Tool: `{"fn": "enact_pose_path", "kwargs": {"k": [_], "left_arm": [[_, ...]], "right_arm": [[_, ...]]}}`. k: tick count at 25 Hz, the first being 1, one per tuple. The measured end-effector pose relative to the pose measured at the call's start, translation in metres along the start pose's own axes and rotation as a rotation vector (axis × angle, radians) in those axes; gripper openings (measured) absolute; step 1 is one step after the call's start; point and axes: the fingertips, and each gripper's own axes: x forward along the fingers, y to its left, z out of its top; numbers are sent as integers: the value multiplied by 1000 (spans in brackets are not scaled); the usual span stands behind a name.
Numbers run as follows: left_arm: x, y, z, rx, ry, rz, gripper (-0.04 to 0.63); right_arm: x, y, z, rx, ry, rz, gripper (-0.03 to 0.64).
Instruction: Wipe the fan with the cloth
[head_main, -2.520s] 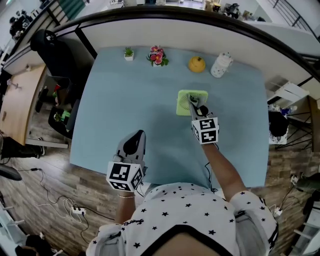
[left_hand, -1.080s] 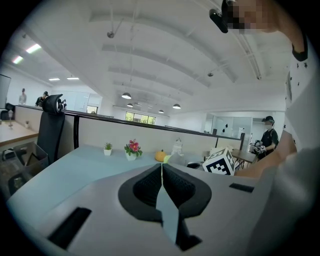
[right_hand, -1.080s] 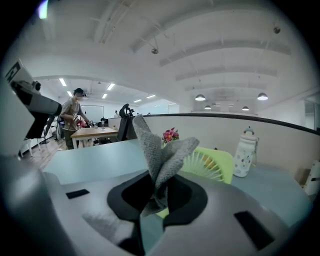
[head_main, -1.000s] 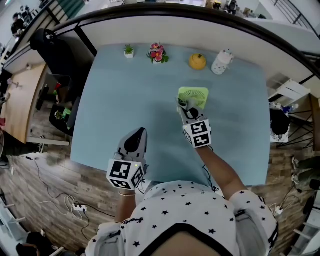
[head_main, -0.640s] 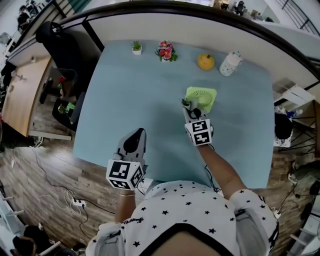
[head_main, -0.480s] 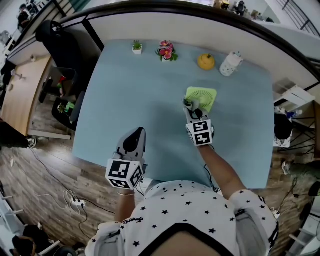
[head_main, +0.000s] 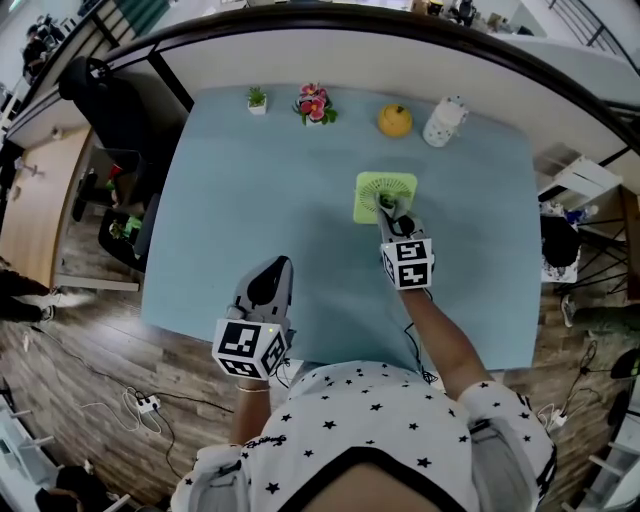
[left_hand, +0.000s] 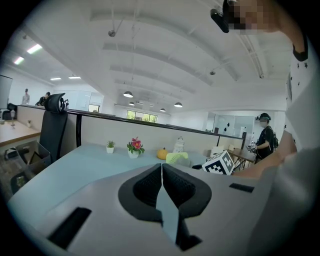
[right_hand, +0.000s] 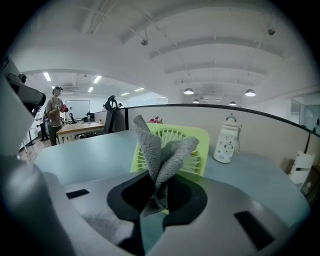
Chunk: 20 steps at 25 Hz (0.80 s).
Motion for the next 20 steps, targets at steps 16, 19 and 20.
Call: {"fn": "enact_pose_path", "kwargs": {"k": [16,19,20], "left_arm": [[1,-16,1,10,-3,-24,31],[-2,-17,0,6,-3,-21,31],[-3,-16,0,5,-2,-20,31]], "right_arm": [[-22,-59,-36,69,49,-125,49],[-24,-58,-36,65,48,-122,49],[-24,-57,-36,64,47,-121,49]]}}
